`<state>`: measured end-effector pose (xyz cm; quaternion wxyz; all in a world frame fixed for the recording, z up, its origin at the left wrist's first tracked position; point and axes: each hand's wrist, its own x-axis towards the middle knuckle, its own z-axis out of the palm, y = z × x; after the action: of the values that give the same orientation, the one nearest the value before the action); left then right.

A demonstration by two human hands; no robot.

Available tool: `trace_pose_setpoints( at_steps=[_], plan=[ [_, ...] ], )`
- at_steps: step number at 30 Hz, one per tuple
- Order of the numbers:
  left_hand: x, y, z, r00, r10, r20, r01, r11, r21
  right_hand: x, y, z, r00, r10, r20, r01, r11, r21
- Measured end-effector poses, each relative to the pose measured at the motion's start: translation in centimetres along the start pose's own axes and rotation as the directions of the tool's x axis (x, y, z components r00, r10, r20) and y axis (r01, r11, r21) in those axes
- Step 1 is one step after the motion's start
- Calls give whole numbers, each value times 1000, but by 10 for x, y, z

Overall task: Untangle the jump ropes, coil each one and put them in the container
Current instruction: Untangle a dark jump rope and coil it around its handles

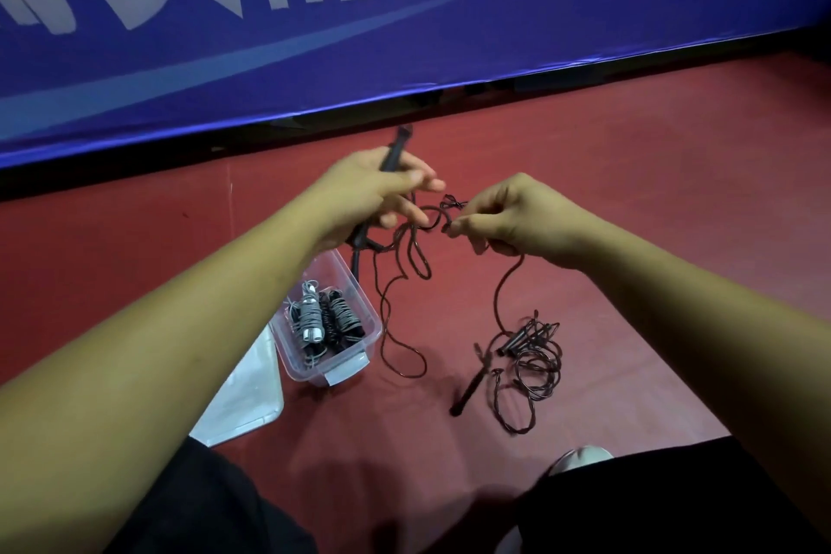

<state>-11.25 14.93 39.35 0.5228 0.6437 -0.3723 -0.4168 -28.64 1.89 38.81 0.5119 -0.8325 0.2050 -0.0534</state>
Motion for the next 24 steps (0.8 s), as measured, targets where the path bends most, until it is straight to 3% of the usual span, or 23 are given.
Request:
trace_pose_setpoints(
  at_steps=[3,5,9,13,16,19,21,22,24],
  plan=[
    [-7,-7,19,983,-27,183,-5,985,173,1,-8,2,997,-14,-80,18,998,56],
    [-7,-9,23,983,-34,182,-4,979,204,2,-10,0,993,-8,-115,18,996,85],
    [2,-7,15,999,5,-43,-3,999,46,1,-1,-3,998,1,-61,7,991,134],
    [11,-3,-7,952,-45,-303,-12,983,-186,5,38,-15,991,117,71,-125,984,125],
    [16,-9,-27,898,-126,-421,-3,956,-292,2,60,-16,970,215,113,-219,975,28],
    [19,-16,-46,870,-200,-451,52,946,-319,-4,66,-16,947,299,118,-282,949,-142],
    [16,-22,-55,884,-243,-398,224,970,-96,-3,57,-20,963,260,68,-258,965,-39],
    [14,-26,-57,890,-270,-367,336,933,128,-2,48,-23,975,219,28,-220,975,38],
    [12,-33,-55,901,-267,-342,427,681,594,0,27,-25,991,130,-40,-128,990,50]
  ],
)
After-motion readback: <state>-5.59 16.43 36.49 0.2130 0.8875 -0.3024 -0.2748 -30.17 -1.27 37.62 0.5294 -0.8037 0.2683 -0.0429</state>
